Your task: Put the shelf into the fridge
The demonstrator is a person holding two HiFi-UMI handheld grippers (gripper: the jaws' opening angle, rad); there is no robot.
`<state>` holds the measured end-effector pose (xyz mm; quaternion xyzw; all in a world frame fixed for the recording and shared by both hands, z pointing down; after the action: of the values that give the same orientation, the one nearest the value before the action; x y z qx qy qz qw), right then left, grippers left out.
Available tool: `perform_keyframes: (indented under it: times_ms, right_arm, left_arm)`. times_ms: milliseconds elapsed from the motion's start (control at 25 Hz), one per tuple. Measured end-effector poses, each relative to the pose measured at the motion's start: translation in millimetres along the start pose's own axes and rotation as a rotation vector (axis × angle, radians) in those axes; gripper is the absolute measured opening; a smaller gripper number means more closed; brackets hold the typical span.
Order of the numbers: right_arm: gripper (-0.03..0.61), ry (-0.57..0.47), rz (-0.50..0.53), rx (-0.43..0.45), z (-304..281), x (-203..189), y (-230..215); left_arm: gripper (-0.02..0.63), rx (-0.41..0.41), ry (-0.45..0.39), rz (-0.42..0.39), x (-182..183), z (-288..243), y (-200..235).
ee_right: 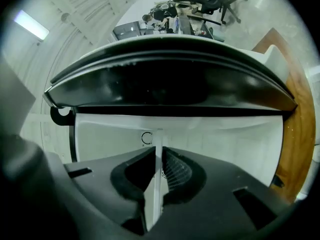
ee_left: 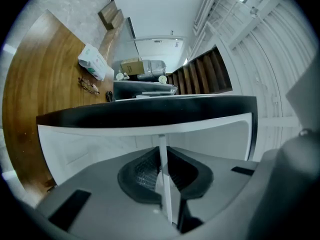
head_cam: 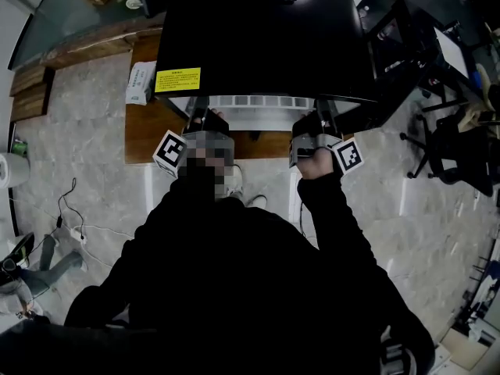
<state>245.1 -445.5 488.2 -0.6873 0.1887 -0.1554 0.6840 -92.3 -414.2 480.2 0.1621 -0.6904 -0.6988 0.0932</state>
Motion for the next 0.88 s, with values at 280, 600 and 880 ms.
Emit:
perform_keyframes:
  times_ms: [280,600,880]
  right_arm:
    - [0.031,-0.053,0.001,0.006,-34,7,0]
    - [0.031,-0.073,0.016,0.017,-42,5,0]
    - [0.031,-0.069,0.002,0.002,-35,7,0]
  left_arm:
    - [0.032,0.002,-0.058,-0.015,13,-30,3]
    - [0.035,-0.009,-0.07,-0.037,20,-35,6]
    - [0.035,0.011,-0.066,-0.046,14,-32,5]
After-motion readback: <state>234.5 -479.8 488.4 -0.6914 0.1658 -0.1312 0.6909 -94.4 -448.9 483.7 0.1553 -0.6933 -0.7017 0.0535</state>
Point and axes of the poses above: the fingertips, and each gripper's own axes: z backward along the fingers, y to its left, x out of its top, the point moved 7 cm from there along z, backward along the fingers, and after that the axes turned 15 degrees about y, right-handed, at the moved point
